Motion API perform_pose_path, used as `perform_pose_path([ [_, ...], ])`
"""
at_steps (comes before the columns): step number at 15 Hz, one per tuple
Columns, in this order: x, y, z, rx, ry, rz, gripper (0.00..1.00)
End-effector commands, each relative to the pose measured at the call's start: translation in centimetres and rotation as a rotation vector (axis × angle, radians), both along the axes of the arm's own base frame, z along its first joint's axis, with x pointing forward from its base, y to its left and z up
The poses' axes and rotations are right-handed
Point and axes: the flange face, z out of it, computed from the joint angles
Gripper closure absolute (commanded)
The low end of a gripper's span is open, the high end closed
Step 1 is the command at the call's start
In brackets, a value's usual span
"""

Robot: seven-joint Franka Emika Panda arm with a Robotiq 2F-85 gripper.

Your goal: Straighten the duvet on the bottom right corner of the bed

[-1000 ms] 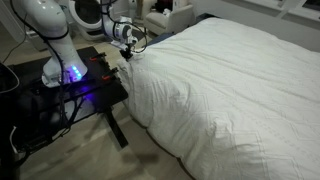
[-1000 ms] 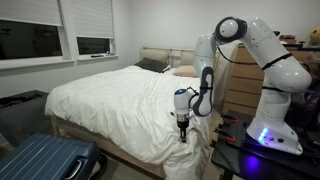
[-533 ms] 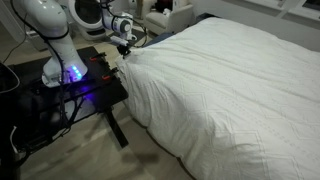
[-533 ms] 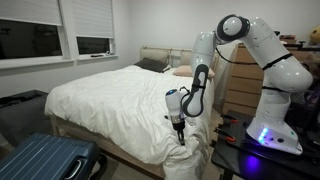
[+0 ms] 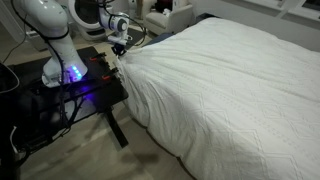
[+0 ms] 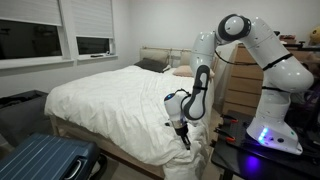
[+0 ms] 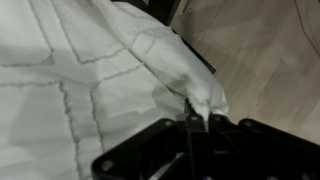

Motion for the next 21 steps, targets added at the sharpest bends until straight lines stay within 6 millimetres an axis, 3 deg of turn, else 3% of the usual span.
perform_pose_path([
  [1,-6.4,3.8,-1.8,0.036,0.114,0.128,0.99],
  [4,-6.8,4.8,-1.9,0.032,0.139,0.212,0.99],
  [9,-6.5,6.8,-0.7,0.019,0.177,0.366,0.99],
  [17,-7.7,8.9,1.1,-0.041,0.301,0.625,0.99],
  [21,-6.9,11.2,1.6,-0.066,0.348,0.594,0.99],
])
